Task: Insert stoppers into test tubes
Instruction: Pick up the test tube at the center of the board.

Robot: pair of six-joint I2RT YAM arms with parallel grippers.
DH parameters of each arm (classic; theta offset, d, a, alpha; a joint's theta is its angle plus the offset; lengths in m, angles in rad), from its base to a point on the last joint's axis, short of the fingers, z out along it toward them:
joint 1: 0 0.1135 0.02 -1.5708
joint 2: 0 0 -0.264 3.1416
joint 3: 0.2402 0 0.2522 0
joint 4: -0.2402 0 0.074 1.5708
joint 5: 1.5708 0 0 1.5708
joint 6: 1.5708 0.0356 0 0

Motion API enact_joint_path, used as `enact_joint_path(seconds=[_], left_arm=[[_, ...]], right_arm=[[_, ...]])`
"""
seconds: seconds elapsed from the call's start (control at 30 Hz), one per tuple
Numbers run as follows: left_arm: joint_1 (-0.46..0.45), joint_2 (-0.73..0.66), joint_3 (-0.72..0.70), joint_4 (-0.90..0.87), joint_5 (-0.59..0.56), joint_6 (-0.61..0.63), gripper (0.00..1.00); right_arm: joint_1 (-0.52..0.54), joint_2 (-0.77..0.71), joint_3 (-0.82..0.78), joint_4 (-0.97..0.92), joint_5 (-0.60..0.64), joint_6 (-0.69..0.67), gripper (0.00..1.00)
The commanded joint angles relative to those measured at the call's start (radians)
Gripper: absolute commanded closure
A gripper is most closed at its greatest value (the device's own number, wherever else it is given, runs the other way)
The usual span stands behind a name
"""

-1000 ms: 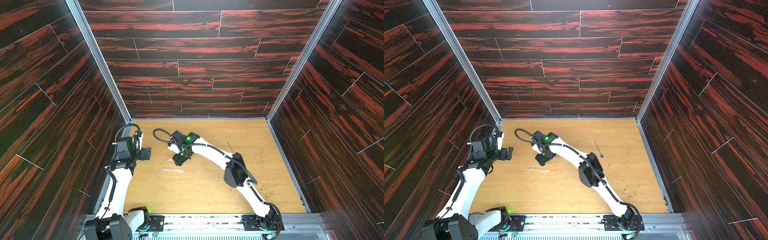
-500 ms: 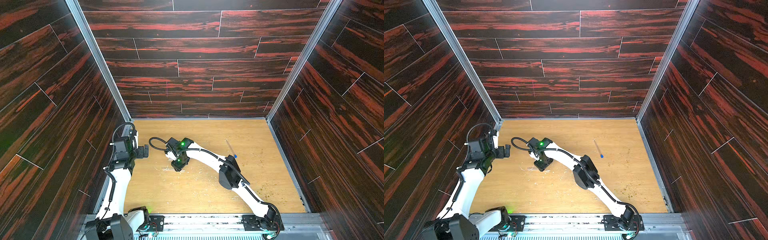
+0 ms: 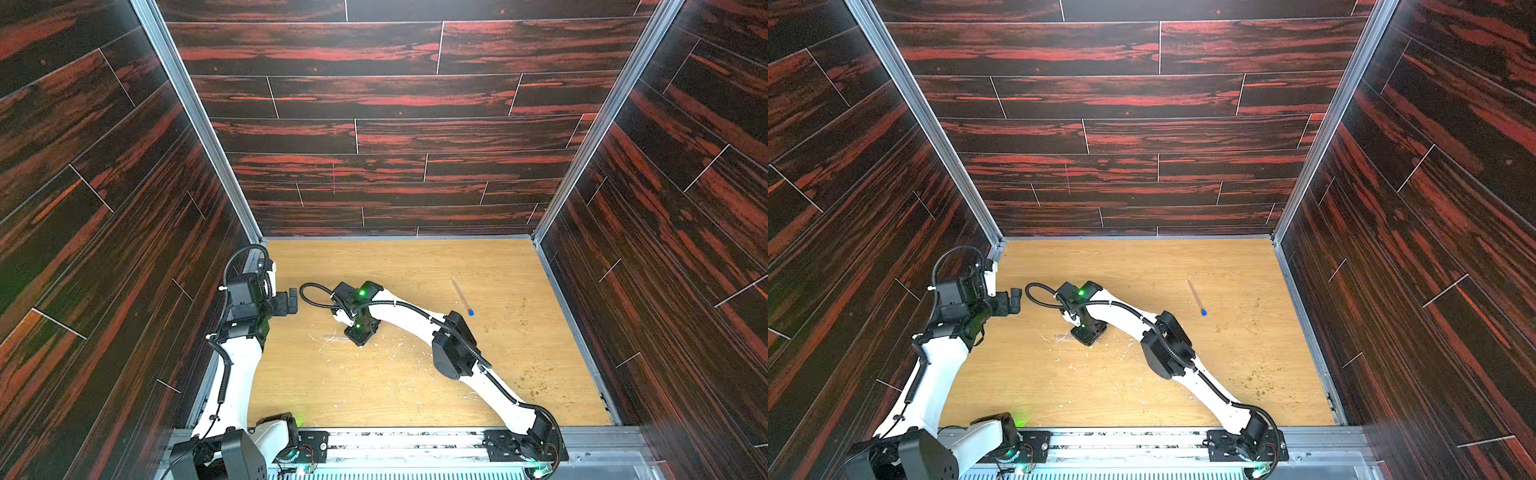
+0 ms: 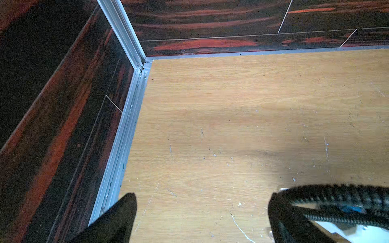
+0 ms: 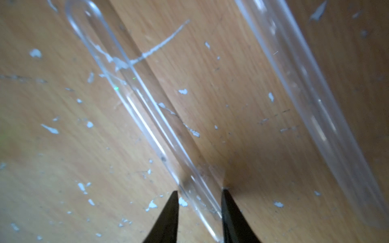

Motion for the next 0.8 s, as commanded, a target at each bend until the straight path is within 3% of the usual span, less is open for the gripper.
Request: enact_joint_path(seconds=[0.0, 0.5, 0.77], left_arm=[[0.01, -0.02, -0.014, 0.017, 0.011, -0.01, 0.0], [0.014, -0.029, -0.017, 0.011, 0.034, -0.008, 0.0], [0.014, -0.029, -0.013, -0.013, 0.072, 0.014, 0.0]], right_arm=[[0.009, 0.037, -0.023, -0.03, 0.019, -0.004, 0.69], [0.041, 0.003, -0.118, -0.02, 0.054, -0.018, 0.85], [0.058, -0.1, -0.209, 0.008, 0.048, -0.027, 0.88]])
